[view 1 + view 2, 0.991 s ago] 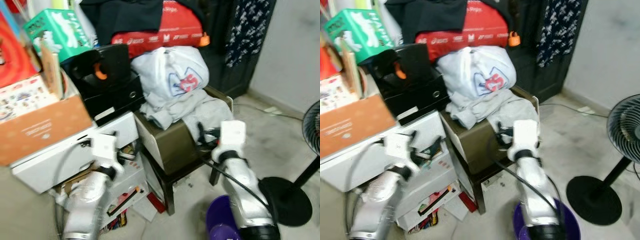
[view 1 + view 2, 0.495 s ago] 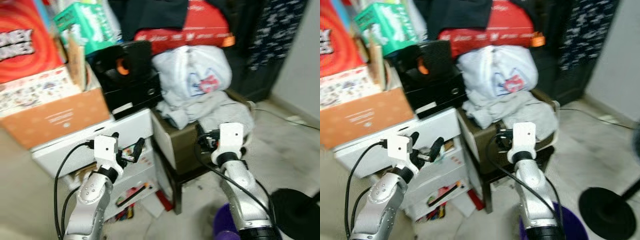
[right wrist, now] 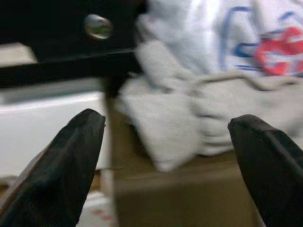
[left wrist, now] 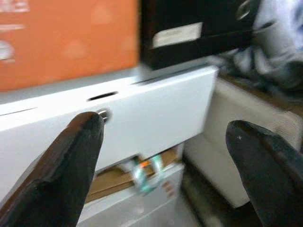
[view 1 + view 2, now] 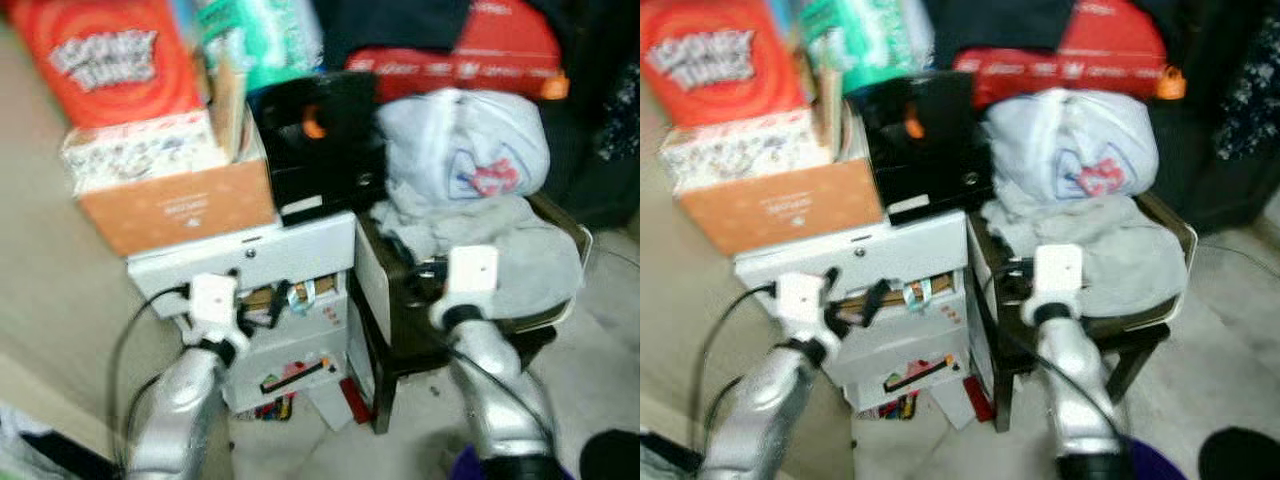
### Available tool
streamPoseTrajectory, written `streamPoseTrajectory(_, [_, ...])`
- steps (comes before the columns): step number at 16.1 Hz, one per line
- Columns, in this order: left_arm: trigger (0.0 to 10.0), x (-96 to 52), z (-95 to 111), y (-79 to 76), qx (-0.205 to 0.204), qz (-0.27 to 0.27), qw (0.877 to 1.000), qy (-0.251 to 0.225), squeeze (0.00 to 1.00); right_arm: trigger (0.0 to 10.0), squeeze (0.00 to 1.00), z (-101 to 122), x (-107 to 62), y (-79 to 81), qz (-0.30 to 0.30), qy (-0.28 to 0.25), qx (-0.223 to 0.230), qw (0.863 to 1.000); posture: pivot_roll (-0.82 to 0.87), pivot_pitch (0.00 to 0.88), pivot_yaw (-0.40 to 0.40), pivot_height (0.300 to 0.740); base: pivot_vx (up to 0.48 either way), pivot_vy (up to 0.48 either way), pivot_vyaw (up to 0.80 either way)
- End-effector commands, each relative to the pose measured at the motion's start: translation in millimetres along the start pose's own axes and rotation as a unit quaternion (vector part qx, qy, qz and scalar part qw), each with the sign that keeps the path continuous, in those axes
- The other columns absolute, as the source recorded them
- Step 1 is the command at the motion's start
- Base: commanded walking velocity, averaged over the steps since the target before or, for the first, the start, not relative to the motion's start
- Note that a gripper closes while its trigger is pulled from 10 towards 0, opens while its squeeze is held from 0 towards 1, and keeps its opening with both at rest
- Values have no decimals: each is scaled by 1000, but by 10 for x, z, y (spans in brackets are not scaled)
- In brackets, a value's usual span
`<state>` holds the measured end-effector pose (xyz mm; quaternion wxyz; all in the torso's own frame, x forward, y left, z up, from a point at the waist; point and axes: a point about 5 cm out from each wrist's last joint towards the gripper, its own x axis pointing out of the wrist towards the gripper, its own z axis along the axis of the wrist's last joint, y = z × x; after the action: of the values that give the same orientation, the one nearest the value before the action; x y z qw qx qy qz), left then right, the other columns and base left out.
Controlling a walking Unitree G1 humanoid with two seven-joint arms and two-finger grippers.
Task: Clean up the room
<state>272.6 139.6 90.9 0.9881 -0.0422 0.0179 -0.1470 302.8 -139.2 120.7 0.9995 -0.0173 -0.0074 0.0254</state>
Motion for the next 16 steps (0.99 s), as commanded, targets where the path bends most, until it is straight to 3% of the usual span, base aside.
streamPoseTrajectory(1, [10000,15,37,-7,5,2,1000,-5,0,10000,0,32,-1,-9,3,-3,-2,1000,-93,35,77,740,0,0,0])
streamPoseTrajectory(11, [10000,7,26,-19,9,4,1000,-4,0,10000,0,9,-1,-26,-2,4,12,1000,-95,47,76,740,0,0,0])
streamPoseTrajectory(16, [10000,8,22,-14,10,3,1000,-2,0,10000,0,8,7,-18,-2,6,17,1000,-91,46,79,740,0,-271,0])
